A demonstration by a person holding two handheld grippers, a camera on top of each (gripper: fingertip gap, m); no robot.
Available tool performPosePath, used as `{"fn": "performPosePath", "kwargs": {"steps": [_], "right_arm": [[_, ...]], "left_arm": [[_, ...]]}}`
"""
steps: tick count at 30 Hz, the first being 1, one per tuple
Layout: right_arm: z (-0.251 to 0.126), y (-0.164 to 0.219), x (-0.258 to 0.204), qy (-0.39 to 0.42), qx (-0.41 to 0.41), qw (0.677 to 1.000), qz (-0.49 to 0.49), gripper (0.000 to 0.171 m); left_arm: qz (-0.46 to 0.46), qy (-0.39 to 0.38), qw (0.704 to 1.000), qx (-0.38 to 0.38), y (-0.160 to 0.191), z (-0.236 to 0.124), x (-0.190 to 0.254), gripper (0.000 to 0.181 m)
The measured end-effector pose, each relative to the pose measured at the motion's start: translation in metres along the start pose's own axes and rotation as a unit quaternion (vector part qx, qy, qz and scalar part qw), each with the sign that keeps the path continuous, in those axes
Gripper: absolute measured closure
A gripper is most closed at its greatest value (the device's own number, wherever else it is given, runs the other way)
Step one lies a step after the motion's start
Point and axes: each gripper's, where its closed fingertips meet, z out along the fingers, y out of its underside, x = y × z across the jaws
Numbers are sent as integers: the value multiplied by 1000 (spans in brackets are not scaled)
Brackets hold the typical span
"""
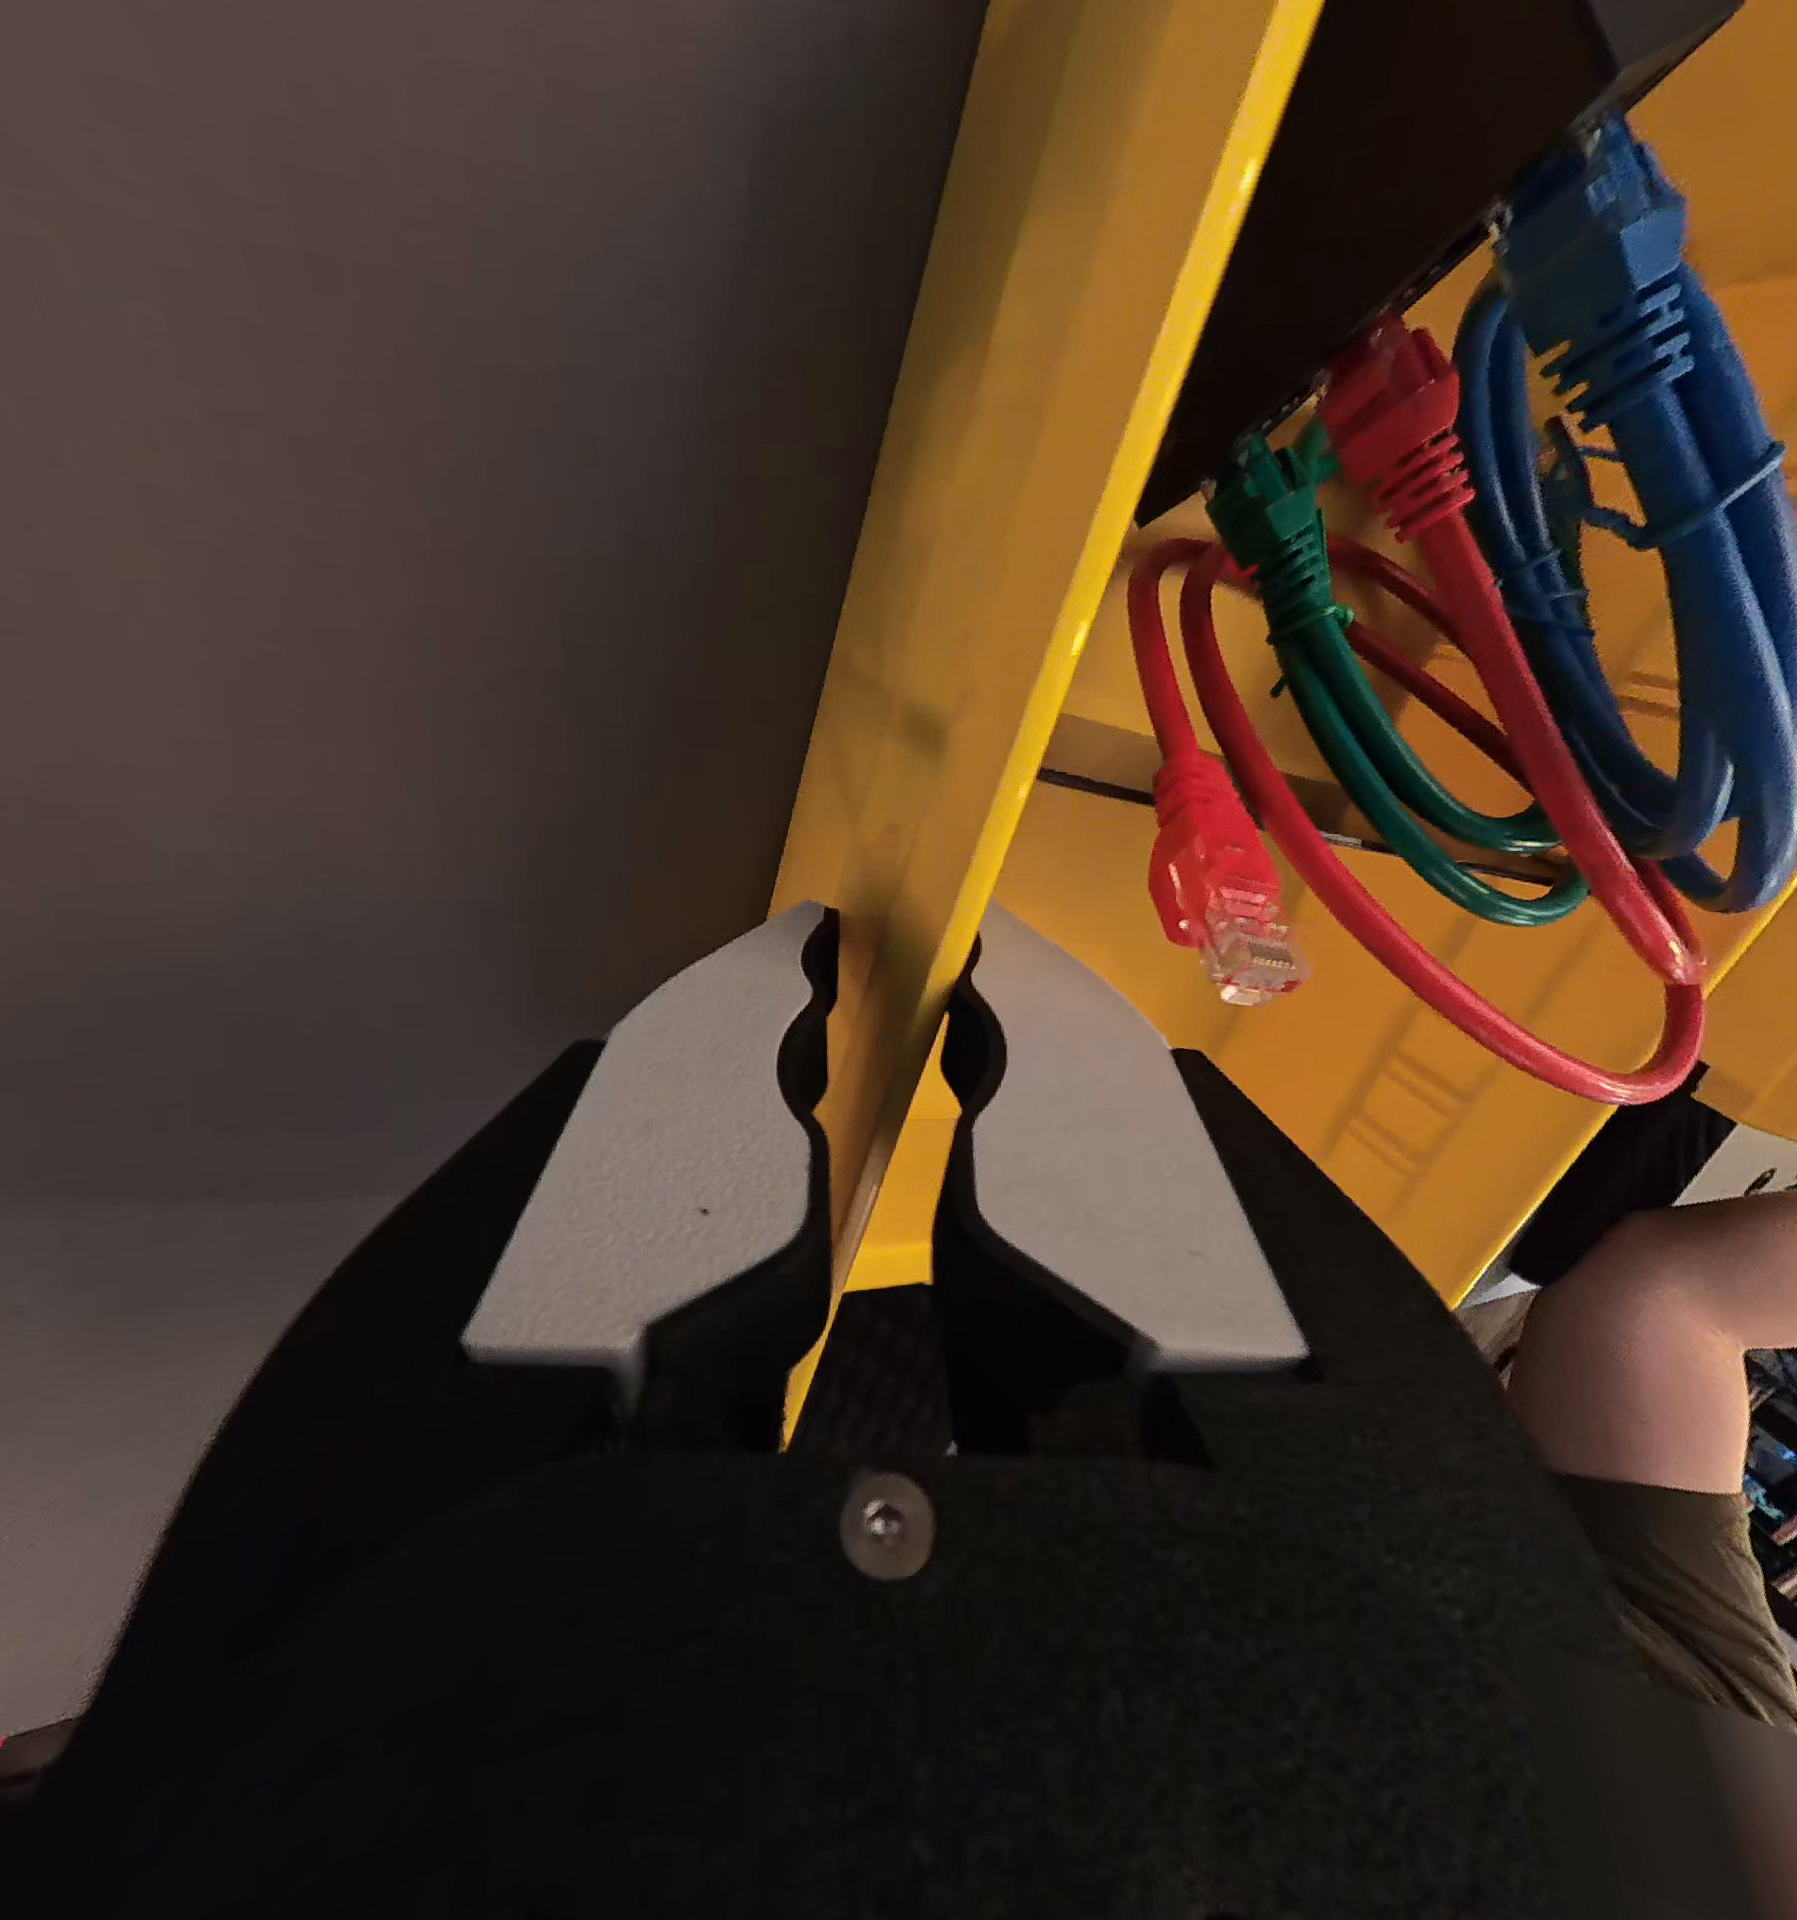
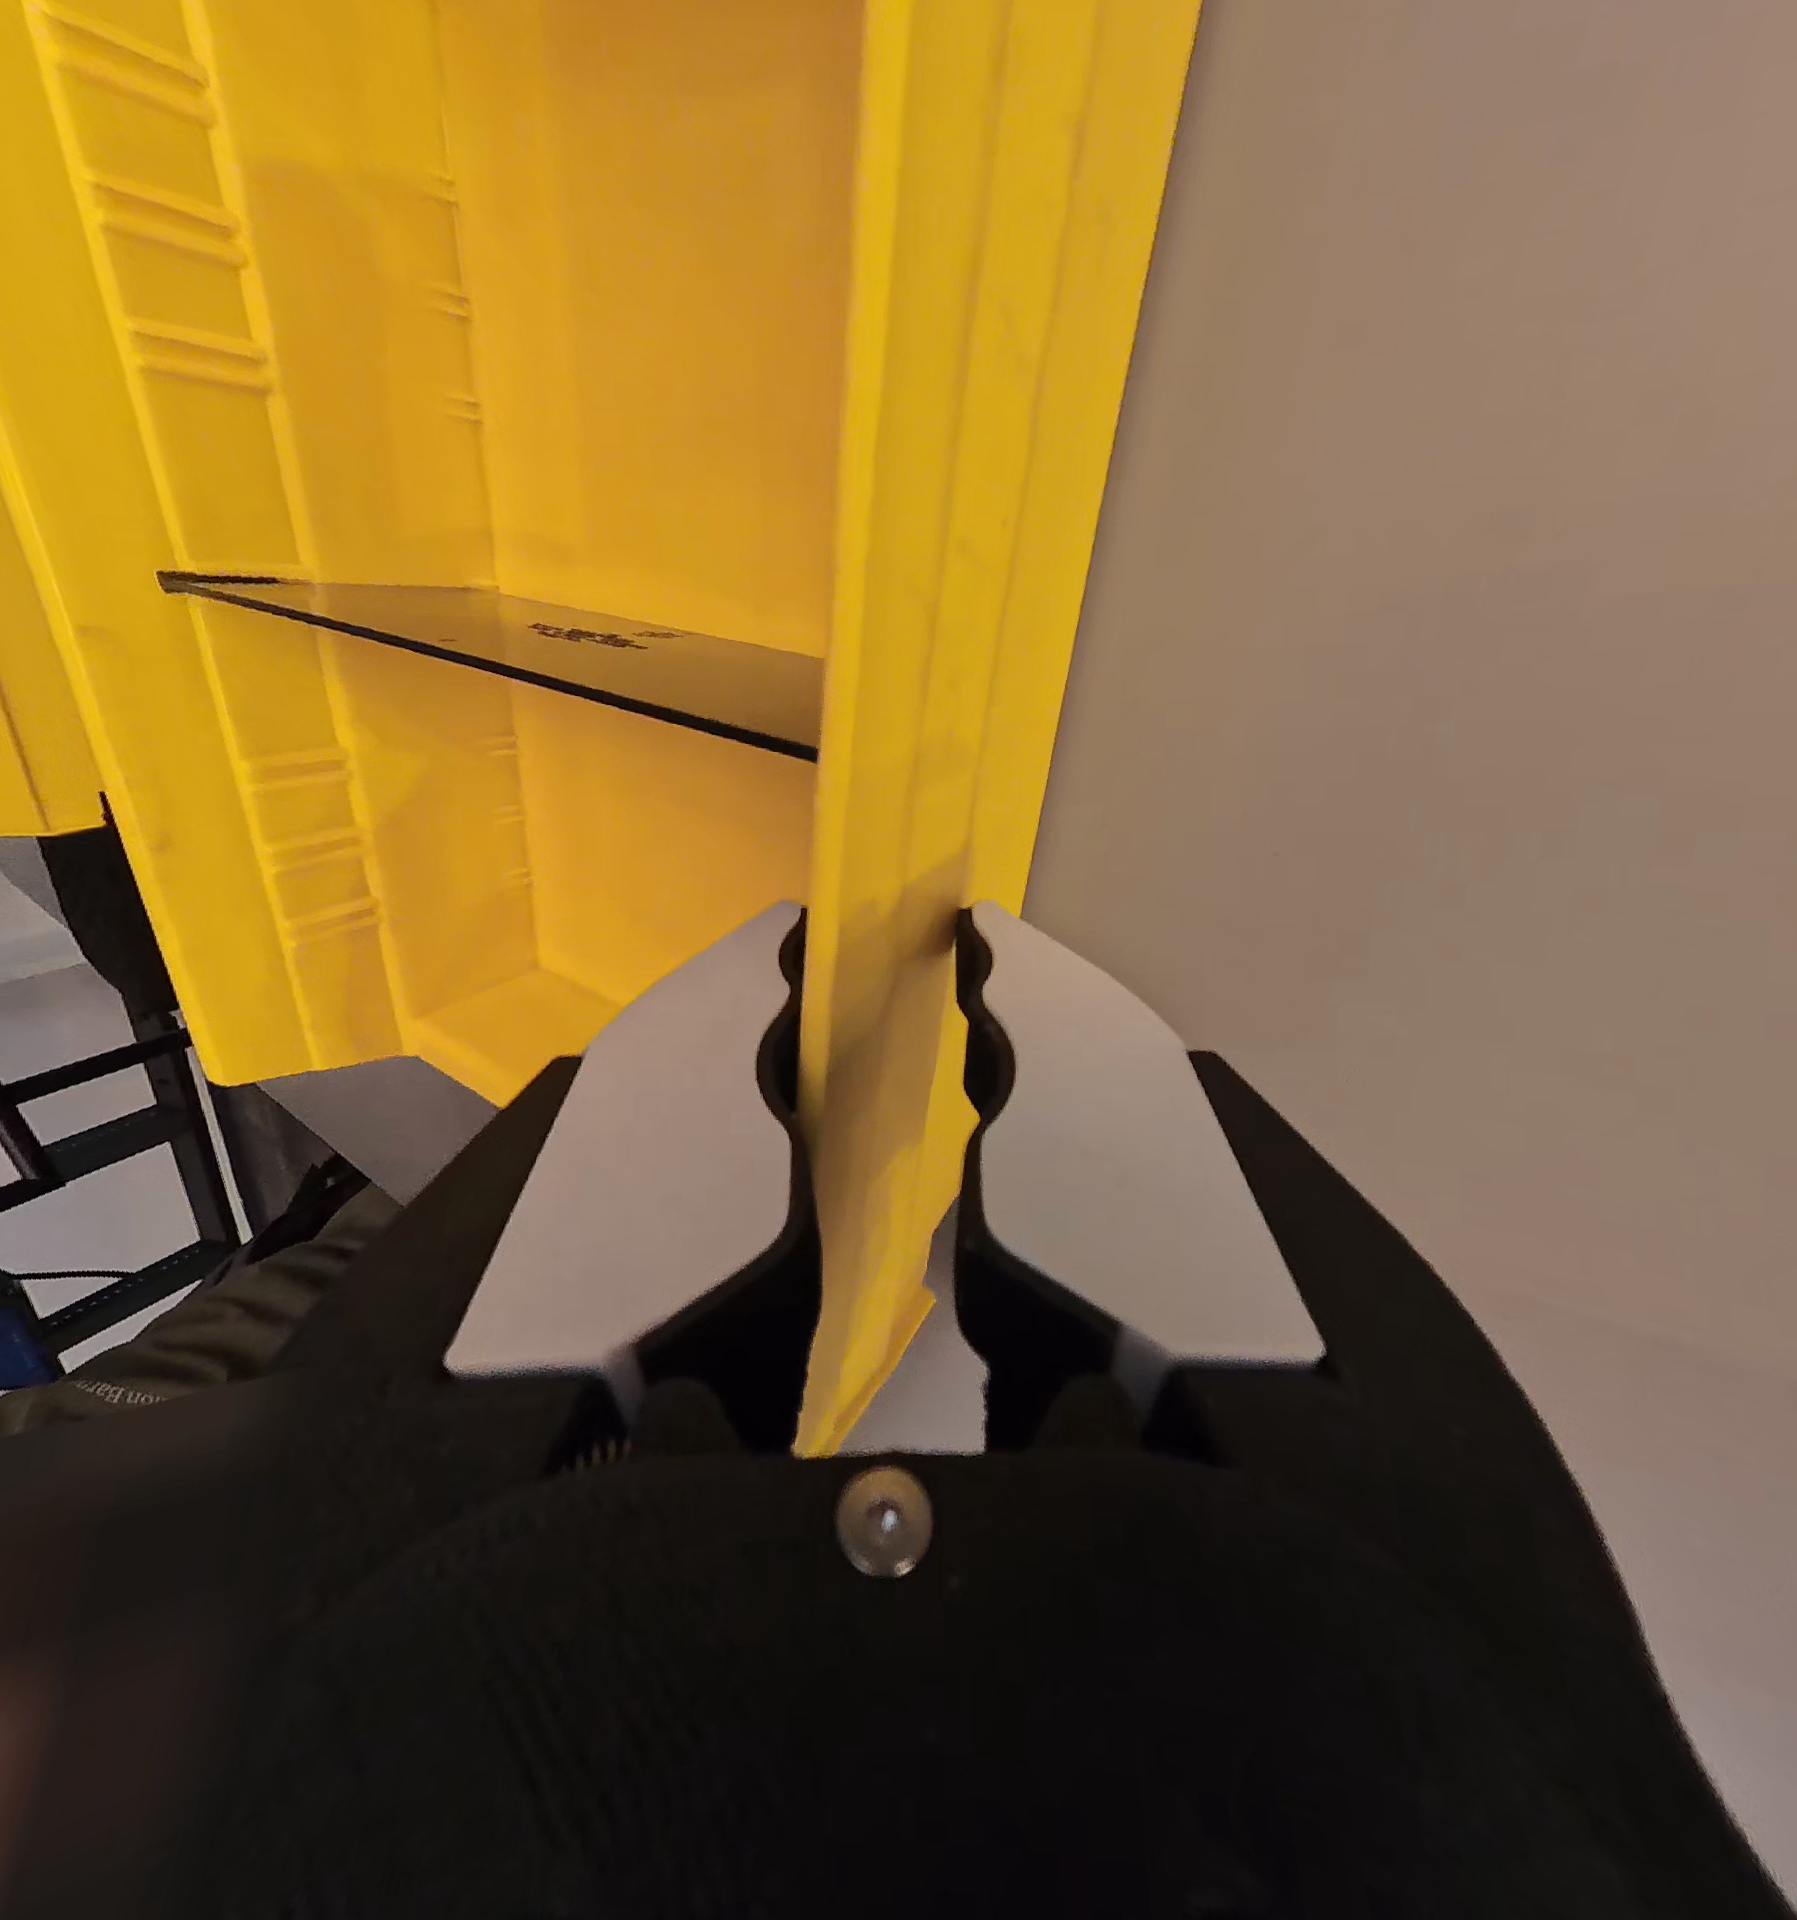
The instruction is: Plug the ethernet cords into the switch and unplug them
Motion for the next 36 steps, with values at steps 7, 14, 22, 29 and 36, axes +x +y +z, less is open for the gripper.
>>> {"fn": "performPosePath", "kwargs": {"steps": [7, 14, 22, 29, 36], "right_arm": [[0, -1, 2, 3, 2, 1000, -8, 145], [-1, -4, 3, -2, 10, 1000, -5, 145], [-1, -5, 5, -2, 14, 1000, 5, 146], [0, -2, 3, -17, 16, 1000, 20, 143], [1, 7, 0, -14, -4, 1000, 25, 143]], "left_arm": [[-13, 9, 1000, 14, -2, -3, -7, 163], [-16, 26, 999, 29, -3, -4, -8, 162], [-3, 44, 998, 46, -3, -4, -7, 160], [7, 87, 993, 77, -5, -10, -5, 160], [16, 153, 977, 150, -21, -44, 0, 160]]}}
